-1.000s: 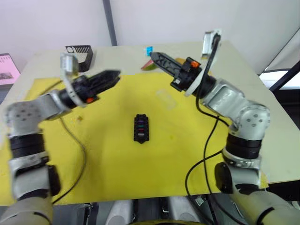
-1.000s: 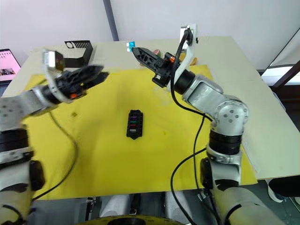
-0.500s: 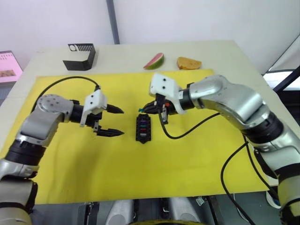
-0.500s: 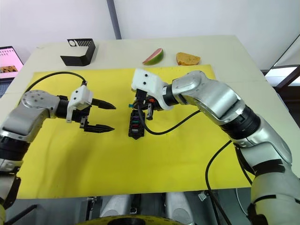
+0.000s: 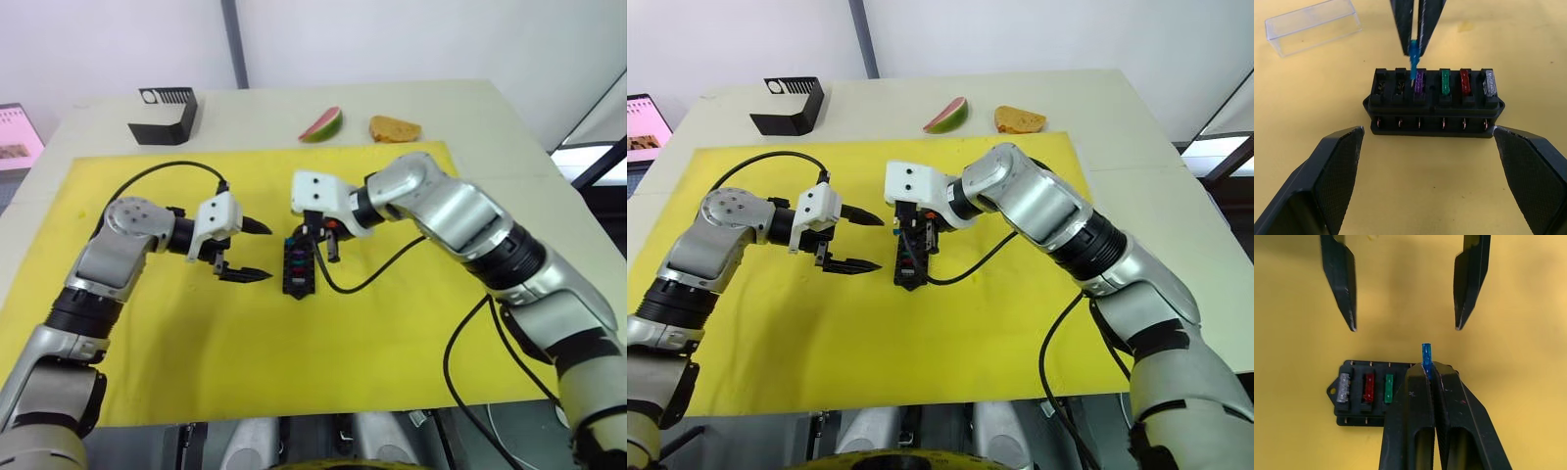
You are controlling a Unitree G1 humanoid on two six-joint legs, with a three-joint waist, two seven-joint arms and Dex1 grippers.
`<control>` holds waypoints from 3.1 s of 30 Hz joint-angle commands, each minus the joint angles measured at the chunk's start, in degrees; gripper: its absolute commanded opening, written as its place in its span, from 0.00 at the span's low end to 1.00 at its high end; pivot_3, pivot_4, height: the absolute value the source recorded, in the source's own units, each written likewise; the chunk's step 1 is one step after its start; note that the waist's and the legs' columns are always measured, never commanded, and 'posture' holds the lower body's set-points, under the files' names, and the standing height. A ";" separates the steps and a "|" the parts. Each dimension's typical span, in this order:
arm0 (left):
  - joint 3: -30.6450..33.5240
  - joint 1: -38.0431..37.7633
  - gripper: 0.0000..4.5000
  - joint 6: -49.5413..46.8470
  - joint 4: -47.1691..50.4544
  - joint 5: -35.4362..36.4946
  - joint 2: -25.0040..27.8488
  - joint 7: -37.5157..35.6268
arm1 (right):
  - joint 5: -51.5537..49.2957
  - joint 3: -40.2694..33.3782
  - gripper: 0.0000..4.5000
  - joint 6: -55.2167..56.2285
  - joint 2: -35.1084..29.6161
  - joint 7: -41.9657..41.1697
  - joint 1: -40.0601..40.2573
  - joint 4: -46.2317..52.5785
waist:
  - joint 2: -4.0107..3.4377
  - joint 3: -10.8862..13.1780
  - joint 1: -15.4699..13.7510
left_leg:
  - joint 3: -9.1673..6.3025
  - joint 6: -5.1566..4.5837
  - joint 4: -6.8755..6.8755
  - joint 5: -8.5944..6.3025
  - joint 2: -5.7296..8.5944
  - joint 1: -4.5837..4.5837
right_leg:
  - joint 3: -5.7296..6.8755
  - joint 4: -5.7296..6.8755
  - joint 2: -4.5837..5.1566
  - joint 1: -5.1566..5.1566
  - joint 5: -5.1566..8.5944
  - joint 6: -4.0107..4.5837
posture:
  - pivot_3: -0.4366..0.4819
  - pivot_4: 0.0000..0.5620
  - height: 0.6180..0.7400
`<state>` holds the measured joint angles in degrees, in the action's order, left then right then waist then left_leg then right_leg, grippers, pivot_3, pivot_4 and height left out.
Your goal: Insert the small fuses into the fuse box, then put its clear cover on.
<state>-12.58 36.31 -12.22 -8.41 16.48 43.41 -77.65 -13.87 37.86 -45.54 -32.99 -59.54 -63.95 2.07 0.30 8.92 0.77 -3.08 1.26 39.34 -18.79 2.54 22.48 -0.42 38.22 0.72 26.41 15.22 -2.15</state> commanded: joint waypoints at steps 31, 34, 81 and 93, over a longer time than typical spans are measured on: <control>2.02 -0.16 0.98 0.94 1.99 0.02 -1.06 0.12 | 12.93 -1.29 0.00 5.09 3.71 -5.92 1.70 -4.13 | 0.00 0.00 0.06 | 0.01 -0.05 0.58 -0.03 0.00 0.01 | 0.01 0.49 -0.01 -0.03 0.00 0.00 | 0.48 0.27 1.00; 2.04 -0.22 0.98 0.99 2.06 0.00 -1.15 0.10 | 13.59 -1.19 0.00 5.39 3.76 -6.41 1.77 -4.44 | 0.00 0.00 0.11 | 0.01 -0.05 0.58 -0.03 0.00 0.01 | 0.01 0.51 -0.02 -0.02 0.00 0.00 | 0.48 0.27 1.00; 3.06 -0.14 1.00 -2.35 4.14 0.21 -0.66 0.61 | 1.84 -23.95 0.01 19.84 13.88 0.09 20.06 -7.79 | 0.06 -0.04 0.29 | 0.07 -0.05 0.70 -0.03 0.02 -0.05 | -0.01 0.87 -0.02 0.01 0.00 0.00 | 0.48 0.27 1.00; 2.89 -0.43 1.00 -1.46 3.32 -0.05 -0.82 0.68 | 6.46 -18.31 0.01 17.04 11.68 1.20 21.84 -7.82 | 0.06 -0.04 0.18 | 0.07 -0.05 0.73 -0.03 0.03 -0.06 | -0.01 0.86 -0.01 -0.01 0.00 0.00 | 0.48 0.27 1.00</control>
<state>-11.45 35.62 -14.41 -5.86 16.32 42.25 -77.04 -8.43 18.51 -28.10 -20.85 -58.36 -42.04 -6.74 0.36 8.88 0.95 -3.01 1.21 40.06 -18.82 2.57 22.42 -0.44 39.08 0.70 26.39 15.22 -2.14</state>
